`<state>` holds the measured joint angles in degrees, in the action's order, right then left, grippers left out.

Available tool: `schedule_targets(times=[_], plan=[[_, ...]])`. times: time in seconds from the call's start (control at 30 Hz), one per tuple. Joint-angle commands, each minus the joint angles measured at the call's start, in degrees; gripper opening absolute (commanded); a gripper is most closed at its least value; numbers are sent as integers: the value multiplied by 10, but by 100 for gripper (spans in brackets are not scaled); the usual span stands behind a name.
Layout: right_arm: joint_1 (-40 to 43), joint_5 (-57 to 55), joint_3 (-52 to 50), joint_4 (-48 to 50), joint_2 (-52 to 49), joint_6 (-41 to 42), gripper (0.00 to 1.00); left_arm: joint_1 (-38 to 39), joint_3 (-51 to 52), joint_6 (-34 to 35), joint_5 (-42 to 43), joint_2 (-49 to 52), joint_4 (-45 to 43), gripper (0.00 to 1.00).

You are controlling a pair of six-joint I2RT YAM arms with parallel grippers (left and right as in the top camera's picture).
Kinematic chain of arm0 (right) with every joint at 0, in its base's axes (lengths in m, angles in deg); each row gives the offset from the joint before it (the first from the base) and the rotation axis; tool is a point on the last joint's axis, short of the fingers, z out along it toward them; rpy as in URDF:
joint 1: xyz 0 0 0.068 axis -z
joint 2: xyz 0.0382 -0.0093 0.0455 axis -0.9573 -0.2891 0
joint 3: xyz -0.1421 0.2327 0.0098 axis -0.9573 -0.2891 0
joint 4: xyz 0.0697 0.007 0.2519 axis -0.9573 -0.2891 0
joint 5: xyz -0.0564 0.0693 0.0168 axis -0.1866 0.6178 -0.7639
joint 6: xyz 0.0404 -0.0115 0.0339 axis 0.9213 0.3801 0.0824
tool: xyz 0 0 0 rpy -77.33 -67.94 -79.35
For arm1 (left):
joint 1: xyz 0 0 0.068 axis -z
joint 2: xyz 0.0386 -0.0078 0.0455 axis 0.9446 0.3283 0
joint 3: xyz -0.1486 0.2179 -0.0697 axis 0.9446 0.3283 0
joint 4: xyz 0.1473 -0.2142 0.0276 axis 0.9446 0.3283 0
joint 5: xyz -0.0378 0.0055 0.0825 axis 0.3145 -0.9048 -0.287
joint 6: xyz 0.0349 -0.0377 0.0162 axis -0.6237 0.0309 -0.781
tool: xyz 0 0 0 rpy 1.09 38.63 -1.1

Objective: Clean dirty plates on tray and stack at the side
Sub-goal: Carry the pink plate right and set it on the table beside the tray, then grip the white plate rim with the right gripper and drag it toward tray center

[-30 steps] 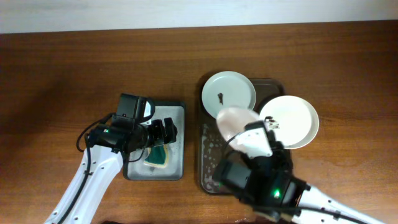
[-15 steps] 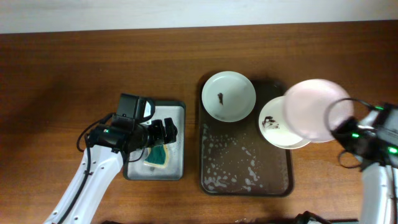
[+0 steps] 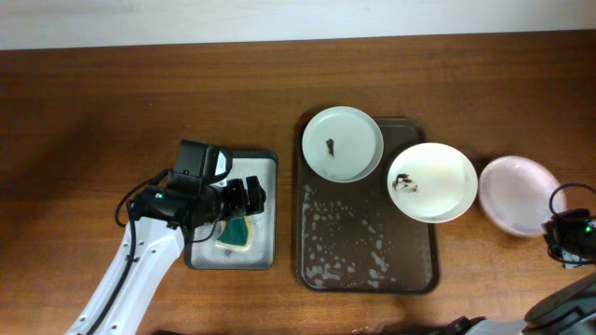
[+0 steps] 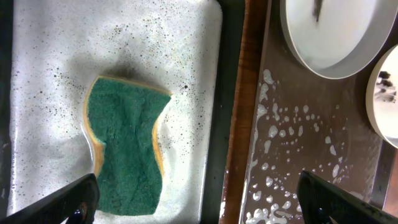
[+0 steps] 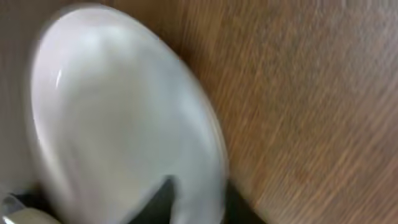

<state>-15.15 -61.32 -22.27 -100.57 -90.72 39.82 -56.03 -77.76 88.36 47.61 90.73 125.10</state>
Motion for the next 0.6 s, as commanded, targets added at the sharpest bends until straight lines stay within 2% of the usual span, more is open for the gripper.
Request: schedule_targets(times=[0.0, 0.1, 0.2, 0.3, 0.33, 0.4, 0.43, 0.57], plan=[[-4, 55, 23, 7, 28, -35, 44, -3, 1, -5, 4, -7, -1, 100], [-34, 114, 34, 8, 69, -61, 45, -3, 1, -5, 4, -7, -1, 100], [-128, 122, 34, 2, 111, -121, 44, -3, 1, -5, 4, -7, -1, 100], [-244, 4, 34, -8, 106, -155, 44, -3, 1, -5, 4, -7, -1, 99], [-296, -91, 34, -7, 92, -155, 45, -3, 1, -5, 4, -7, -1, 100], [-350, -203, 34, -5, 69, -155, 56, -3, 1, -5, 4, -7, -1, 99], [-378, -256, 34, 3, 48, -155, 57, -3, 1, -5, 4, -7, -1, 100], [-419, -298, 34, 41, -21, -185, 56, -3, 1, -5, 4, -7, -1, 100]])
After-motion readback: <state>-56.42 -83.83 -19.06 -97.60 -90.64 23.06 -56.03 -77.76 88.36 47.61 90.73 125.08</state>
